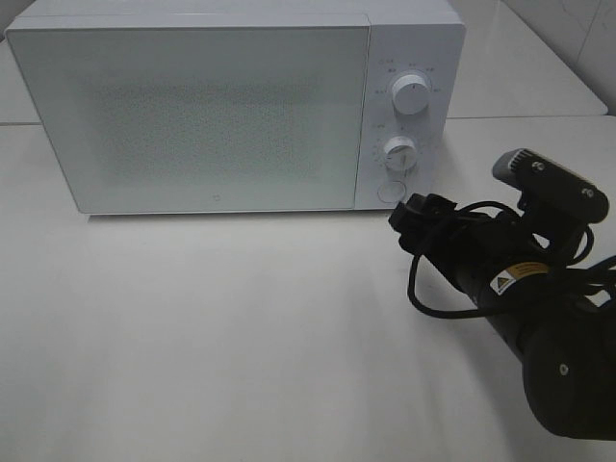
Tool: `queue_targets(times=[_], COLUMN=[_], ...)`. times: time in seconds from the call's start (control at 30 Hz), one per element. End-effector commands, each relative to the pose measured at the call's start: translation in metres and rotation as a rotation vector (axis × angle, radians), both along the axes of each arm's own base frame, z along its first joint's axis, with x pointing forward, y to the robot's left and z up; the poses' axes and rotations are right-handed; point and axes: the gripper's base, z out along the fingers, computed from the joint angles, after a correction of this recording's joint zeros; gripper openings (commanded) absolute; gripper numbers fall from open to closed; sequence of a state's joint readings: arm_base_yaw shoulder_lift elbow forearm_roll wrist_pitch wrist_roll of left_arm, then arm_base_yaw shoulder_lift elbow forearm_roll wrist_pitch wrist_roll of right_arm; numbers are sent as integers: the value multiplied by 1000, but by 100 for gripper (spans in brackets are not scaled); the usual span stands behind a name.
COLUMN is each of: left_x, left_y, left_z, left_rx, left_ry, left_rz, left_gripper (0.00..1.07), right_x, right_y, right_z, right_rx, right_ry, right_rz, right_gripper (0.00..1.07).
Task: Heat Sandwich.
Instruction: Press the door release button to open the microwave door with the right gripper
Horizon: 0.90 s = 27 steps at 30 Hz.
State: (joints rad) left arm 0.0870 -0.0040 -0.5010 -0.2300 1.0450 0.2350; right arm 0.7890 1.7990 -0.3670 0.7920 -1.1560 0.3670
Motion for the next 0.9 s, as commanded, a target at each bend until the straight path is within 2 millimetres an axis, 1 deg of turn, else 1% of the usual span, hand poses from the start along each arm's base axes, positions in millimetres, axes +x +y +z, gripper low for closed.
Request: queue_targets(times=[0.03,0.07,0.1,0.2,0.23,0.27,0.33,0.37,0.4,0.47,0.5,0.53,0.6,0.63,0.67,0.77,0.8,0.83,0.87,0.9], left_x=[-4,-4,-4,-4,-4,-4,-4,-4,-4,-4,-4,-4,-4,-4,-4,-4,-4,-4,-4,-4], left_y=[-1,-1,-1,-1,-1,-1,-1,-1,-1,-1,-1,-1,-1,-1,-1,-1,-1,-1,-1,-1], left_z=[0,0,0,0,0,0,0,0,0,0,0,0,0,0,0,0,0,0,0,0], left_rx=[-9,-9,-9,-9,-9,-9,-9,-9,-9,-9,-9,-9,-9,-9,-9,-9,-9,-9,-9,-9], left_ry=[-30,-30,-30,-30,-30,-30,-30,-30,-30,-30,-30,-30,-30,-30,-30,-30,-30,-30,-30,-30], left_rz=[1,1,1,1,1,1,1,1,1,1,1,1,1,1,1,1,1,1,1,1], left_gripper=[101,101,101,101,101,101,101,101,101,101,101,101,101,101,101,101,101,101,101,101], right_x=[1,1,1,1,1,1,1,1,1,1,1,1,1,1,1,1,1,0,0,0], right_y=[2,2,2,2,2,2,2,2,2,2,2,2,2,2,2,2,2,2,2,2], right_z=[3,3,3,3,3,3,3,3,2,2,2,2,2,2,2,2,2,0,-1,-2], right_rx=[248,248,381,564,564,664,732,732,789,828,828,861,889,889,913,923,923,919,920,923], right_ry=[-6,-6,4,17,17,25,33,33,43,47,47,49,51,51,53,61,61,79,91,102], right_rz=[-84,-84,-130,-195,-195,-230,-255,-255,-277,-291,-291,-303,-313,-313,-322,-328,-328,-335,-342,-350], right_gripper=[75,75,74,73,73,72,70,70,68,63,63,56,47,47,36,16,16,3,0,0])
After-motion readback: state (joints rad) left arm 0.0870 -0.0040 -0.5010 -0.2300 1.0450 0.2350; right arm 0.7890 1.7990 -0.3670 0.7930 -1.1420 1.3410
